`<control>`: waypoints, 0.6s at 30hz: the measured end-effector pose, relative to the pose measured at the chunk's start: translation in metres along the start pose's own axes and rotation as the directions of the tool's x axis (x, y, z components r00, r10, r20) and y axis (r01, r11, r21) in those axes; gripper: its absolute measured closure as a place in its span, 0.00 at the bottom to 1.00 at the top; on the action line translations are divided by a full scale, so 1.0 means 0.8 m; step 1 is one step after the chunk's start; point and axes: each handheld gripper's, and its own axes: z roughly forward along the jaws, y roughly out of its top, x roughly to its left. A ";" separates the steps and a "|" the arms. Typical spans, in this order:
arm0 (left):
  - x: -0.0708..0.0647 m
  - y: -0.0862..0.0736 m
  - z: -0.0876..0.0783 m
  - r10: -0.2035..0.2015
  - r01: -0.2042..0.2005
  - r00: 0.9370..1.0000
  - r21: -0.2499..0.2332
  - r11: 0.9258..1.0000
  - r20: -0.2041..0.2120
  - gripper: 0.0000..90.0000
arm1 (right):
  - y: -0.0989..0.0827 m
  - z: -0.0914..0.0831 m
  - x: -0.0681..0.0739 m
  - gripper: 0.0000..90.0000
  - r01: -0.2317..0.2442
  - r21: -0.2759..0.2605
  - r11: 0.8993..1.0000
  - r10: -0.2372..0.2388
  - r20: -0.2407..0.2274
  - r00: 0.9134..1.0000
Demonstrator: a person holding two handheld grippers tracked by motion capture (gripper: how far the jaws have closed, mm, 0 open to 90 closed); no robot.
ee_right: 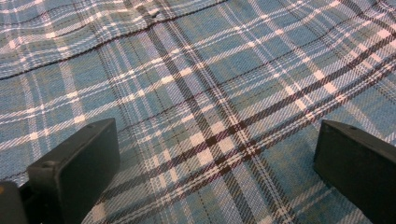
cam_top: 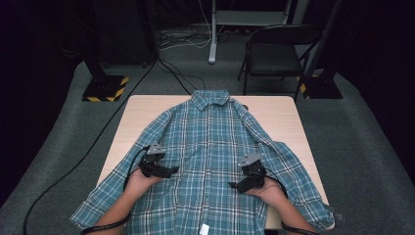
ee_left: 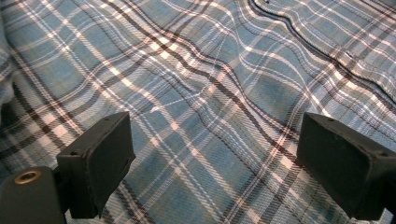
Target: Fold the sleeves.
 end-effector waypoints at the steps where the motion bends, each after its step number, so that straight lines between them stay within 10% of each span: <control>1: 0.001 0.000 -0.001 -0.001 0.001 1.000 -0.001 1.000 -0.001 0.11 | 0.000 0.000 0.000 0.00 0.000 0.000 1.000 0.000 0.000 1.000; 18: 0.016 -0.002 -0.015 -0.031 0.031 0.999 -0.017 0.999 -0.025 0.12 | 0.000 0.000 0.000 0.00 0.000 0.000 1.000 0.000 0.000 1.000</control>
